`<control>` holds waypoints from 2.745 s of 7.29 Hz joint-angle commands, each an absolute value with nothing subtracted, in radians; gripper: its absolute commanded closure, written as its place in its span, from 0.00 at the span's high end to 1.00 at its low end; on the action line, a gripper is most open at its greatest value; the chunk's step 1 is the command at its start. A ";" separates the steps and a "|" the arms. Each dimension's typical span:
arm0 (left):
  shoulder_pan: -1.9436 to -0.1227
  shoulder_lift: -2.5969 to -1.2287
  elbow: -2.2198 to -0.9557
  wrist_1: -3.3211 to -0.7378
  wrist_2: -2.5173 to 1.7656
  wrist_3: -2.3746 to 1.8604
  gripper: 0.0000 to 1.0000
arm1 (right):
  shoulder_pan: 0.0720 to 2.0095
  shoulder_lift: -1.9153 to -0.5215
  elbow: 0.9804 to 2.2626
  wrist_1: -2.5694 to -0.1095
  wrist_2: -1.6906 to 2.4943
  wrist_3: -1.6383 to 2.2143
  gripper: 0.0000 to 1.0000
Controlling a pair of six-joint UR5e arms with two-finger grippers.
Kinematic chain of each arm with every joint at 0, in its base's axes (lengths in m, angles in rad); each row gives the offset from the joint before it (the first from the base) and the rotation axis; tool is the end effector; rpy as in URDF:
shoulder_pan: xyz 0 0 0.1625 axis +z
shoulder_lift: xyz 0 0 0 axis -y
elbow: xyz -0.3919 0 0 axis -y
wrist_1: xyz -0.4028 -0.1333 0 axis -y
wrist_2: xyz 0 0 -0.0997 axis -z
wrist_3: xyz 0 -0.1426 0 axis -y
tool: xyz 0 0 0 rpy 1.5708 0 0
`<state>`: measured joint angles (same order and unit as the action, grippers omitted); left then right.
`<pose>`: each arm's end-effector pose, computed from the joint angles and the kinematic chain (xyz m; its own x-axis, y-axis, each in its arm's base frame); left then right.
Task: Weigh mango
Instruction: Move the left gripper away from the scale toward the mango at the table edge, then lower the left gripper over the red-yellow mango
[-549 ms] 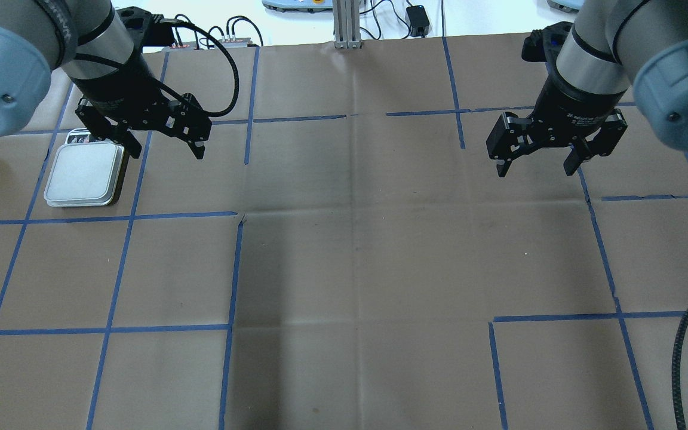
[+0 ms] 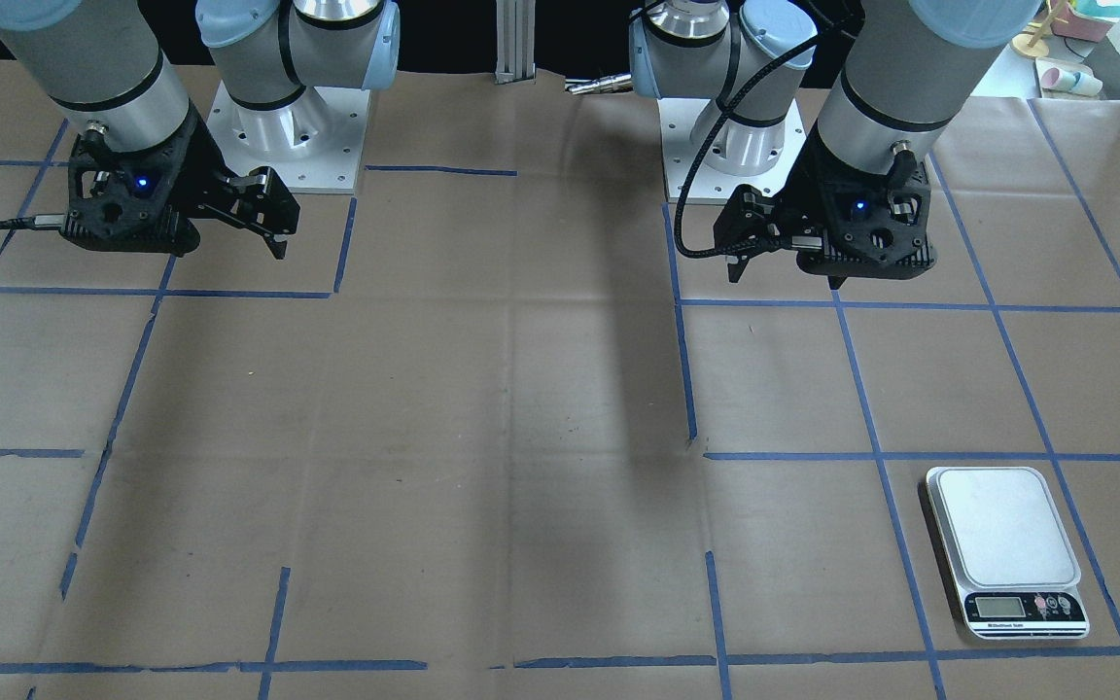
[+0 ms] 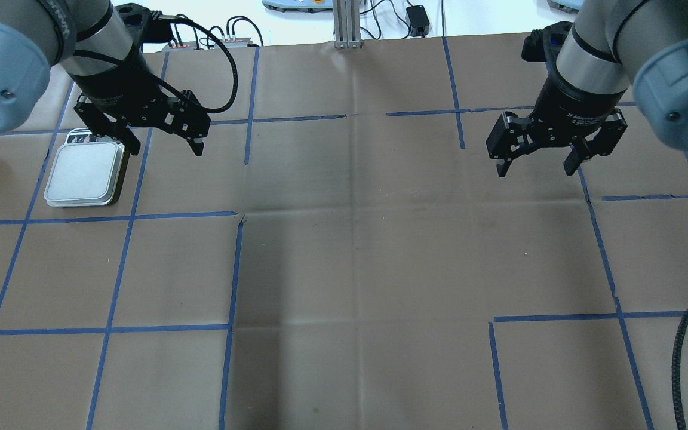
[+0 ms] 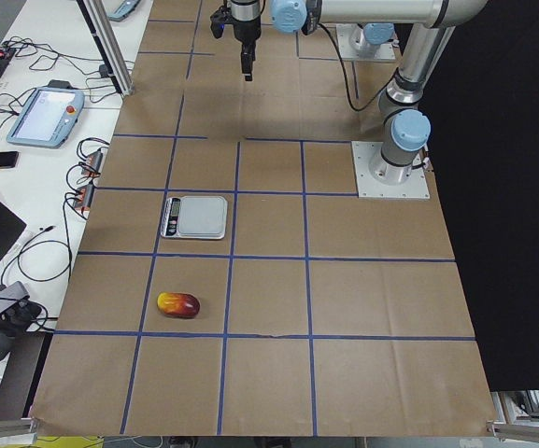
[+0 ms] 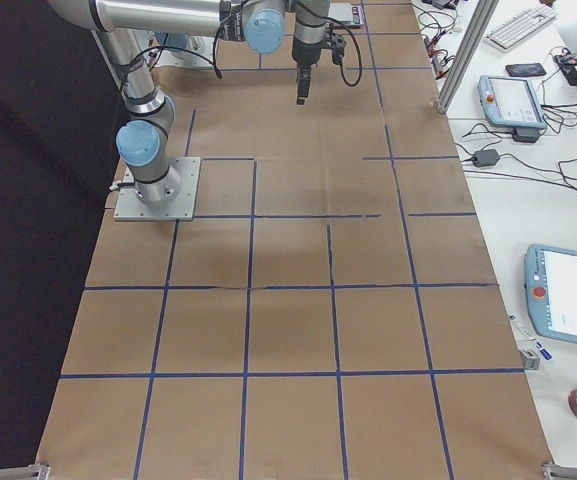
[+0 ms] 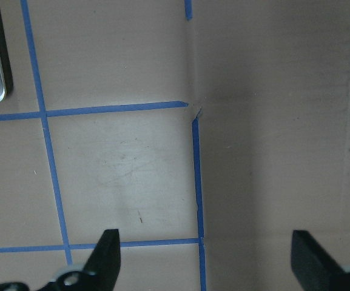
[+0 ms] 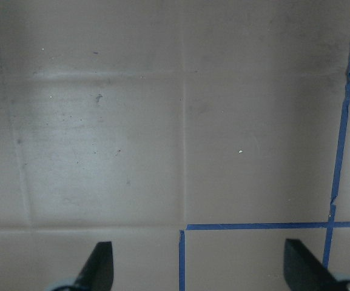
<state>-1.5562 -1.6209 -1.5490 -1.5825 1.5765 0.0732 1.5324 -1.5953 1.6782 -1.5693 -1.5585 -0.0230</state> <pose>-0.1249 -0.5181 0.3960 -0.9983 0.0587 -0.0028 0.0586 0.9975 0.0403 0.1166 -0.4840 0.3704 -0.9998 0.0165 -0.0142 0.0153 0.9963 0.0840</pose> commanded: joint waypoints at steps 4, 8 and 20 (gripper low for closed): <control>-1.296 -1.684 -1.479 -1.569 1.576 0.186 1.00 | 1.532 -1.595 1.678 -1.569 -1.559 -0.023 1.00; -0.952 -2.004 -1.120 -1.545 1.574 0.565 1.00 | 1.532 -1.595 1.678 -1.569 -1.559 -0.023 1.00; -0.808 -2.689 -0.552 -1.546 1.574 0.741 0.99 | 1.532 -1.595 1.678 -1.569 -1.559 -0.023 1.00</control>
